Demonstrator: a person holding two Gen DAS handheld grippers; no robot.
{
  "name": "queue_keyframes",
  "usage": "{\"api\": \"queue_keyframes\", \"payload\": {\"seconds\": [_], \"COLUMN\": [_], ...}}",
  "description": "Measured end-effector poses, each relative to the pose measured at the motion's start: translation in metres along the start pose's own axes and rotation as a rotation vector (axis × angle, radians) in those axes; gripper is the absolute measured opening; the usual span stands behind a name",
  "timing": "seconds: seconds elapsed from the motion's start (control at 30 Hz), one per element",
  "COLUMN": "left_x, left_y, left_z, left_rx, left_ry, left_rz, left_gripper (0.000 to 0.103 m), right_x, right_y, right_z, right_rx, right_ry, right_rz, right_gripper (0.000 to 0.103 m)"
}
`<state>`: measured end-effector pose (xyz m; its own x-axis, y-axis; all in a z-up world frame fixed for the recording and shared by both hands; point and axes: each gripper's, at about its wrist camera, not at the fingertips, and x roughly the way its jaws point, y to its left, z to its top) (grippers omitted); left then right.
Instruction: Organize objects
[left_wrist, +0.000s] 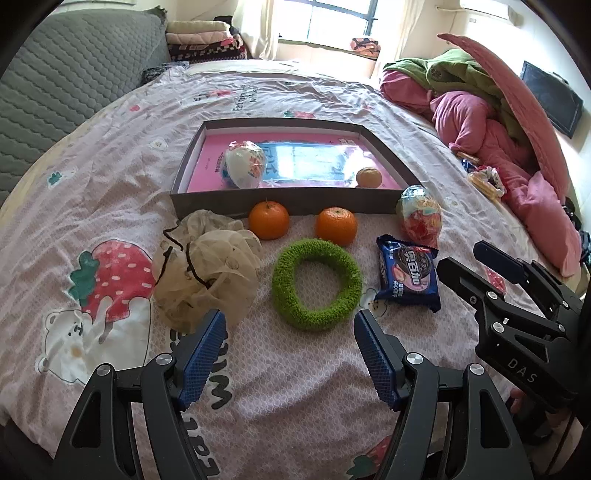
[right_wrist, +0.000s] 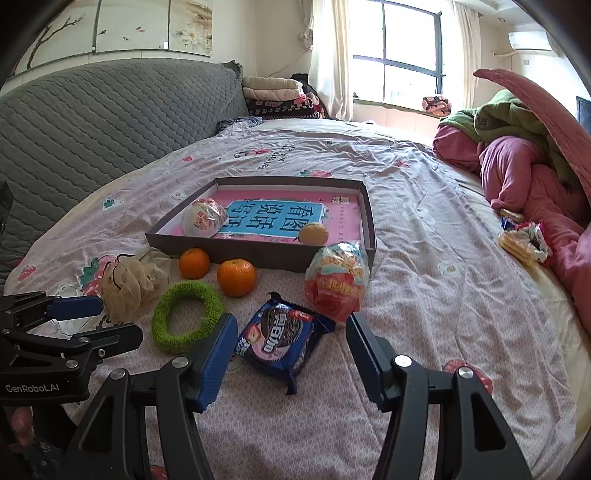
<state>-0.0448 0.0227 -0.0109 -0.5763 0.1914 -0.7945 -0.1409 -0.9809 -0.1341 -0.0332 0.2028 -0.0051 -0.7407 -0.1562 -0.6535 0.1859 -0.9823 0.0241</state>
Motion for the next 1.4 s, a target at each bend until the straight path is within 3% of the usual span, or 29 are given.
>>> {"api": "queue_keyframes", "payload": {"seconds": [1.4], "left_x": [0.017], "left_y": [0.016], "left_z": [-0.012], "left_rx": [-0.046], "left_ry": [0.034], "left_rz": [0.007], "left_gripper": [0.074], "right_x": [0.013], "right_y": [0.005], "right_z": [-0.018], "right_rx": [0.007], "right_ry": [0.084], "right_rz": [0.029], "right_gripper": [0.061]}}
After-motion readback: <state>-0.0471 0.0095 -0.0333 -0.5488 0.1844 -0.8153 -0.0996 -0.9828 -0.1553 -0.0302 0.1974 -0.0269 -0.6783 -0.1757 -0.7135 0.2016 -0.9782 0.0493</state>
